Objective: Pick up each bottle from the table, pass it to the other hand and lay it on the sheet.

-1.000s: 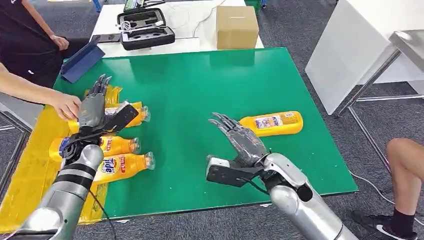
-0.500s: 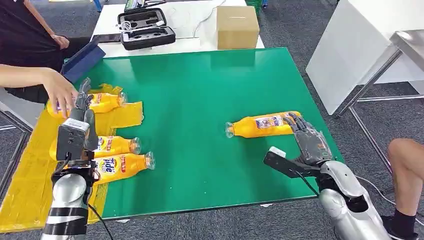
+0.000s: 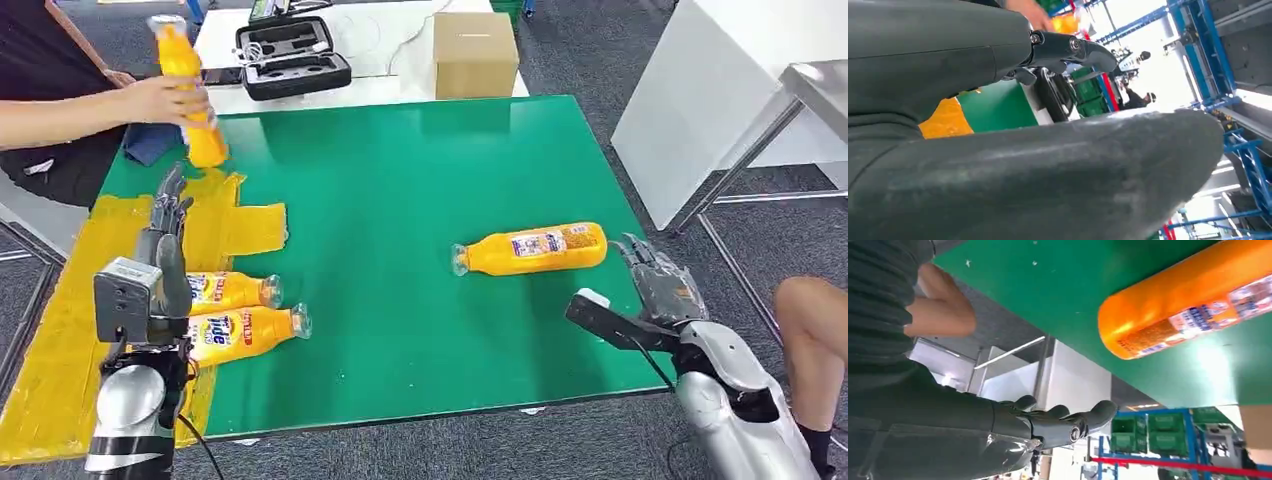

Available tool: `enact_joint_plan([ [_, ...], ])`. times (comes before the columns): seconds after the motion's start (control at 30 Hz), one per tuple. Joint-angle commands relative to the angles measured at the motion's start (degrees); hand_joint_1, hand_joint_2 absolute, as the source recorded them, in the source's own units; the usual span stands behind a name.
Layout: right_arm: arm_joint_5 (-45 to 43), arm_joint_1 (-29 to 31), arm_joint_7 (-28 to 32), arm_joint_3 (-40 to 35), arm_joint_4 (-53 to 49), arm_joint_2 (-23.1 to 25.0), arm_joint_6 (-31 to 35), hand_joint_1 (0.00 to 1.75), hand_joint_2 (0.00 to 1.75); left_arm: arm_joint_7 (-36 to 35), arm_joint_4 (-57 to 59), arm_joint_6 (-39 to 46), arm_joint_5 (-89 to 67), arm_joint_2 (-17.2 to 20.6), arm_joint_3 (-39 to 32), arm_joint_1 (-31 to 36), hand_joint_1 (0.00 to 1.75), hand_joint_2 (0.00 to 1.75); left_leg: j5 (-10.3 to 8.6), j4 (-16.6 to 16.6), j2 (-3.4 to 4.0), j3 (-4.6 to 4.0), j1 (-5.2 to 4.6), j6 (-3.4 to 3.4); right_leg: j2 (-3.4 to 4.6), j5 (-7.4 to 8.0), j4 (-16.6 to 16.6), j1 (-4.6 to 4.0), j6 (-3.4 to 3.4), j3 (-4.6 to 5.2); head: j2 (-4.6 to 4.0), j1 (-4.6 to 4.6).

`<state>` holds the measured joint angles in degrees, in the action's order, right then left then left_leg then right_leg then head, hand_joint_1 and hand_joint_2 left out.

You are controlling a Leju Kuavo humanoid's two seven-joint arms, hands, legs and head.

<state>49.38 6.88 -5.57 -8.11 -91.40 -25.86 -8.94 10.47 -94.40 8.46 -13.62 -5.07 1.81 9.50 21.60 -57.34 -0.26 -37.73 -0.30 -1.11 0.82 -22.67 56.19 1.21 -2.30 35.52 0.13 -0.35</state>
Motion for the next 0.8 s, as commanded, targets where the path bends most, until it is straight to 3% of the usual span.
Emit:
enact_joint_plan([
  [0.03, 2.30, 14.81, -0.90, -5.95, 19.57, 2.00, -2.01, 0.00, 1.75, -0.13, 2.33, -0.18, 0.46, 1.06, 2.01, 2.81, 0.00, 0.00, 0.09, -0.03, 0.26, 0.30, 0.10, 0.11, 0.16, 0.02, -0.05, -0.11, 0.13, -0.25, 0.00, 0.02],
  [0.3, 3.63, 19.62, -1.11, -9.19, 25.68, 3.04, -2.23, 0.00, 1.75, -0.16, 3.26, -0.46, 0.96, 1.13, 2.62, 3.80, 0.00, 0.00, -0.07, 0.00, 0.13, 0.18, 0.06, -0.03, 0.05, 0.04, -0.02, -0.08, 0.03, -0.19, 0.00, 0.02],
  [0.5, 4.76, 26.90, -0.63, -13.85, 34.20, 5.65, -2.29, 0.00, 1.75, -0.32, 4.00, -0.44, 1.60, 1.29, 3.32, 5.36, 0.00, 0.00, -0.06, -0.01, 0.22, 0.19, 0.06, -0.01, 0.14, 0.05, 0.00, -0.07, 0.06, -0.20, 0.00, 0.04],
  [0.8, 4.96, 27.26, -0.30, -14.72, 34.77, 5.66, -2.36, 0.00, 1.75, -0.28, 3.80, -0.37, 1.69, 1.26, 3.40, 5.32, 0.00, 0.00, -0.06, -0.01, 0.06, 0.21, 0.07, -0.02, -0.02, -0.01, 0.00, -0.08, 0.06, -0.25, 0.00, 0.02],
])
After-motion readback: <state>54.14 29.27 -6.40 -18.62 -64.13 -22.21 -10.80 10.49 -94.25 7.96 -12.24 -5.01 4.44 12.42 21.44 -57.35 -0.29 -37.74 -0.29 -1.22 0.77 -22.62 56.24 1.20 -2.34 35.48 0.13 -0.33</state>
